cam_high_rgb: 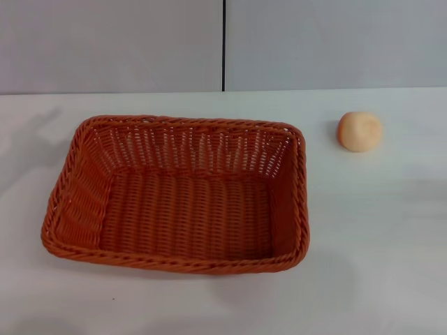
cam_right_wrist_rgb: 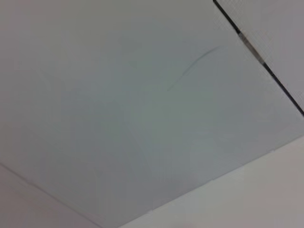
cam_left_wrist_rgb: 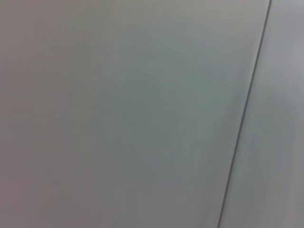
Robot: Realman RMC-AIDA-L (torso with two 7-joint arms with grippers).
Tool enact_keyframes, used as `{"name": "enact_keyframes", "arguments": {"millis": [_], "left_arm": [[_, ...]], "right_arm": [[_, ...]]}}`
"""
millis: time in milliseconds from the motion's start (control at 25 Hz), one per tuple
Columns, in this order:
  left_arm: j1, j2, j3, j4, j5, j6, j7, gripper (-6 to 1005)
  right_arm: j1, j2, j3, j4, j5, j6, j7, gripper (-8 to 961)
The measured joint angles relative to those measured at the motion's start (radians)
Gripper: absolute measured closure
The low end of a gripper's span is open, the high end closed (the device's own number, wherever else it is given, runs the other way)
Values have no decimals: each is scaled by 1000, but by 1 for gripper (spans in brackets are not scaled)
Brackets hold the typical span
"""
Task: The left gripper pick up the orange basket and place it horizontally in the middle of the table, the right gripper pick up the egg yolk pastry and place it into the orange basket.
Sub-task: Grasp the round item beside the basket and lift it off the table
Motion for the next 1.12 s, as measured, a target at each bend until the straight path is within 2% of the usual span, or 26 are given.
{"name": "enact_keyframes", "arguments": {"millis": [40, 80, 280, 360, 440, 640, 1120], "left_arm": [[-3, -1, 7, 5, -1, 0, 22, 343], [-5, -2, 8, 6, -2, -1, 24, 343], [-18, -3, 11, 7, 0, -3, 25, 344], [-24, -3, 12, 8, 0, -3, 25, 344], [-26, -3, 12, 9, 0, -3, 25, 344], [-28, -4, 14, 12, 1, -4, 26, 344], [-37, -5, 15, 54, 1, 2, 52, 345]], "right_arm": [[23, -21, -23, 51, 0, -23, -20, 303], [23, -21, -23, 51, 0, -23, -20, 303], [97, -81, -73, 250, -1, -86, -108, 302], [127, -96, -92, 323, -1, -99, -140, 302], [158, -99, -142, 371, -1, -131, -156, 302], [175, -92, -212, 377, -1, -196, -147, 303], [173, -107, -233, 382, -4, -279, -146, 302]]}}
